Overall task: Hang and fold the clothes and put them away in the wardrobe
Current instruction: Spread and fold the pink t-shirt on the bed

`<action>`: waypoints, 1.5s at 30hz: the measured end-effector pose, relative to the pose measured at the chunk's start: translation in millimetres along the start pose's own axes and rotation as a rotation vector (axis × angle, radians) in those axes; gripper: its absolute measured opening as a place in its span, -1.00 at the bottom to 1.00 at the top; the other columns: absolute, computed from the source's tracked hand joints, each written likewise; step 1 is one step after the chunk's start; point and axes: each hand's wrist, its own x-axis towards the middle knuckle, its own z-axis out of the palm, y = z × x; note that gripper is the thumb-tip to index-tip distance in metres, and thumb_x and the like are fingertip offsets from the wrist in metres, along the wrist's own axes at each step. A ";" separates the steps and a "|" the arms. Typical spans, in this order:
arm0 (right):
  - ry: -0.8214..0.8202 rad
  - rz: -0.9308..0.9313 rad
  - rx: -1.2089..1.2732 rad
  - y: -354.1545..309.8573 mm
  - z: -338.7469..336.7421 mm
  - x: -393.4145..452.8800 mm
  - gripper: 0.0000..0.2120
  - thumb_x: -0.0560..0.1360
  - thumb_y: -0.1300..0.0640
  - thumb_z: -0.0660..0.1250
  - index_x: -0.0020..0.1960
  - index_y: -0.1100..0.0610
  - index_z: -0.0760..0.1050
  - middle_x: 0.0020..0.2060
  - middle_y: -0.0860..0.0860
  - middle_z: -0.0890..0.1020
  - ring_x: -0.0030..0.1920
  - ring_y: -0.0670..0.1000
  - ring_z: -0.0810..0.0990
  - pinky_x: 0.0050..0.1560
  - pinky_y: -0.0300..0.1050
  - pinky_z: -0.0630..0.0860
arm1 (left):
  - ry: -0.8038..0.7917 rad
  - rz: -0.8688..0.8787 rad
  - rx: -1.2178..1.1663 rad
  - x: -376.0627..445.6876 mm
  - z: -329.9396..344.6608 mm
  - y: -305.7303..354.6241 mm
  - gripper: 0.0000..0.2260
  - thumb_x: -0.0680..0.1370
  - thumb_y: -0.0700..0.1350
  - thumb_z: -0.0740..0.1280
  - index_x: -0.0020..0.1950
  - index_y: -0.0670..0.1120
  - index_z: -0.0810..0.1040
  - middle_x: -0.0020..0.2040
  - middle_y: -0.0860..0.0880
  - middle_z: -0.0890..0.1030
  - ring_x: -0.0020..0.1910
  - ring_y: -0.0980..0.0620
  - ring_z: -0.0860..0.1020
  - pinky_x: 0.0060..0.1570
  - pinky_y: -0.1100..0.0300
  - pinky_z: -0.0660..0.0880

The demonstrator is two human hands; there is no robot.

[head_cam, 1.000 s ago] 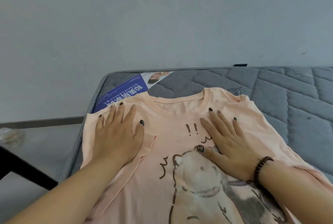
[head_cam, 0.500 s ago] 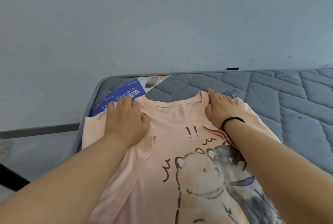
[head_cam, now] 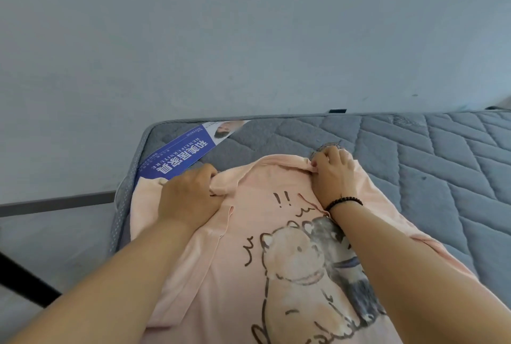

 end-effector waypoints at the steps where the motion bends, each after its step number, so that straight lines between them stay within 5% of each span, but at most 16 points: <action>1: -0.045 0.001 -0.002 -1.8 -10.9 -4.7 -0.84 0.34 0.34 0.41 -0.13 0.18 0.50 -0.16 0.08 0.49 -0.23 0.12 0.38 -0.18 -0.06 0.28 | -0.019 0.054 0.011 -6.0 -0.7 0.4 -0.71 0.32 0.10 0.44 -0.14 -0.08 0.55 -0.36 -0.04 0.60 -0.39 -0.12 0.57 -0.42 0.18 0.34; 4: -0.296 0.061 0.054 0.1 -29.7 -21.9 -0.84 0.58 0.15 0.15 0.15 0.14 0.36 0.03 0.01 0.33 -0.12 0.07 0.28 -0.19 -0.10 0.17 | -0.040 0.161 0.067 -29.3 -10.7 9.5 -0.66 0.24 0.03 0.59 -0.21 -0.10 0.53 -0.46 -0.03 0.53 -0.52 -0.07 0.49 -0.50 0.16 0.36; 8: -0.463 0.120 0.199 3.8 -53.6 -46.8 -0.61 0.49 0.18 0.22 0.30 0.00 0.32 0.42 0.06 0.22 0.05 0.20 0.53 -0.08 -0.01 0.48 | 0.011 0.160 0.048 -72.2 -30.5 17.4 -0.88 0.40 0.02 0.38 -0.14 0.00 0.61 -0.38 0.06 0.60 -0.43 -0.03 0.55 -0.43 0.14 0.44; 10: -0.499 0.107 0.165 7.6 -77.2 -58.9 -0.62 0.49 0.09 0.29 0.29 0.05 0.35 0.40 0.08 0.24 0.10 0.20 0.53 0.04 0.02 0.49 | -0.050 0.149 0.053 -94.4 -45.8 22.7 -0.76 0.37 0.03 0.37 0.00 0.05 0.65 -0.32 0.08 0.64 -0.37 -0.01 0.60 -0.43 0.12 0.49; 13: -0.487 0.075 0.186 21.7 -109.0 -77.5 -0.50 0.50 0.10 0.32 0.37 0.20 0.30 0.37 0.17 0.29 0.31 0.18 0.39 0.24 0.00 0.39 | -0.130 0.213 0.160 -130.3 -66.4 41.3 -0.50 0.10 0.01 0.63 0.03 0.05 0.67 -0.40 0.07 0.58 -0.43 0.02 0.56 -0.49 0.13 0.43; 15: -0.486 0.080 0.209 33.9 -127.7 -91.0 -0.49 0.47 0.15 0.33 0.38 0.23 0.29 0.33 0.19 0.36 0.28 0.18 0.42 0.20 -0.02 0.40 | -0.159 0.236 0.171 -157.1 -79.6 60.9 -0.41 0.01 0.00 0.66 0.02 0.06 0.68 -0.40 0.09 0.55 -0.43 0.03 0.54 -0.49 0.17 0.39; 18: -0.460 0.058 0.206 48.3 -155.9 -123.1 -0.72 0.49 0.14 0.26 0.17 0.20 0.41 0.06 0.11 0.53 0.04 0.13 0.52 -0.04 -0.14 0.38 | -0.169 0.230 0.136 -200.9 -101.3 87.9 -0.45 0.01 0.02 0.66 -0.01 0.09 0.70 -0.42 0.11 0.52 -0.44 0.06 0.51 -0.43 0.22 0.24; 21: -0.399 0.084 0.335 62.2 -182.4 -169.8 -0.98 0.46 0.23 0.24 -0.14 0.16 0.40 -0.17 -0.01 0.47 -0.16 0.05 0.45 -0.22 -0.27 0.28 | -0.159 0.203 0.087 -238.5 -119.3 112.1 -0.54 -0.03 -0.11 0.62 -0.15 0.09 0.71 -0.46 0.09 0.43 -0.46 0.05 0.46 -0.33 0.21 0.16; 24: -0.404 0.096 0.407 84.5 -202.1 -221.3 -0.78 0.37 0.25 0.39 -0.23 0.02 0.36 -0.19 -0.13 0.41 -0.19 -0.04 0.43 -0.19 -0.38 0.30 | -0.096 0.198 -0.004 -282.0 -130.3 134.4 -0.73 0.10 -0.15 0.36 -0.27 0.05 0.70 -0.48 0.04 0.37 -0.37 0.04 0.31 -0.34 0.11 0.05; 27: -0.485 0.102 0.356 102.6 -217.5 -271.5 -0.70 0.33 0.15 0.40 -0.29 -0.10 0.28 -0.22 -0.15 0.43 -0.21 0.01 0.44 -0.18 -0.22 0.36 | -0.072 0.141 -0.137 -337.0 -143.9 149.7 -0.70 0.22 -0.07 0.21 -0.21 0.07 0.70 -0.50 0.00 0.32 -0.48 0.02 0.32 -0.41 0.19 0.11; 32: -0.516 0.087 0.336 113.5 -236.8 -325.0 -0.80 0.37 0.05 0.39 -0.23 -0.08 0.35 -0.22 -0.20 0.44 -0.24 -0.09 0.40 -0.17 -0.23 0.35 | -0.052 0.184 -0.192 -386.3 -172.4 150.3 -0.60 0.24 -0.17 0.20 0.02 0.08 0.56 -0.35 0.03 0.28 -0.39 0.06 0.24 -0.46 0.23 0.15; 37: -0.547 0.072 0.319 124.3 -263.4 -376.9 -0.95 0.42 0.05 0.22 -0.13 -0.05 0.37 -0.16 -0.20 0.44 -0.13 -0.05 0.42 -0.06 -0.12 0.44 | -0.144 0.290 -0.051 -418.3 -196.3 157.3 -0.64 0.28 -0.11 0.19 -0.03 0.02 0.65 -0.24 0.06 0.22 -0.30 0.04 0.22 -0.41 0.20 0.19; 40: -0.544 0.084 0.327 132.1 -281.2 -403.2 -0.94 0.43 0.09 0.20 -0.10 0.01 0.39 -0.12 -0.10 0.48 -0.05 0.03 0.47 0.00 -0.12 0.43 | -0.226 0.345 0.025 -437.4 -209.3 175.1 -0.67 0.21 -0.06 0.36 -0.06 0.02 0.69 -0.31 0.04 0.36 -0.28 0.03 0.23 -0.38 0.20 0.20; 45: -0.575 0.127 0.335 138.8 -309.9 -438.4 -0.79 0.47 0.16 0.23 0.09 0.03 0.47 0.01 -0.15 0.46 0.06 -0.06 0.44 0.07 -0.17 0.43 | -0.452 0.362 0.088 -464.8 -225.2 191.4 -0.43 -0.02 -0.02 0.63 -0.02 0.07 0.66 -0.36 0.06 0.41 -0.30 0.03 0.25 -0.39 0.21 0.33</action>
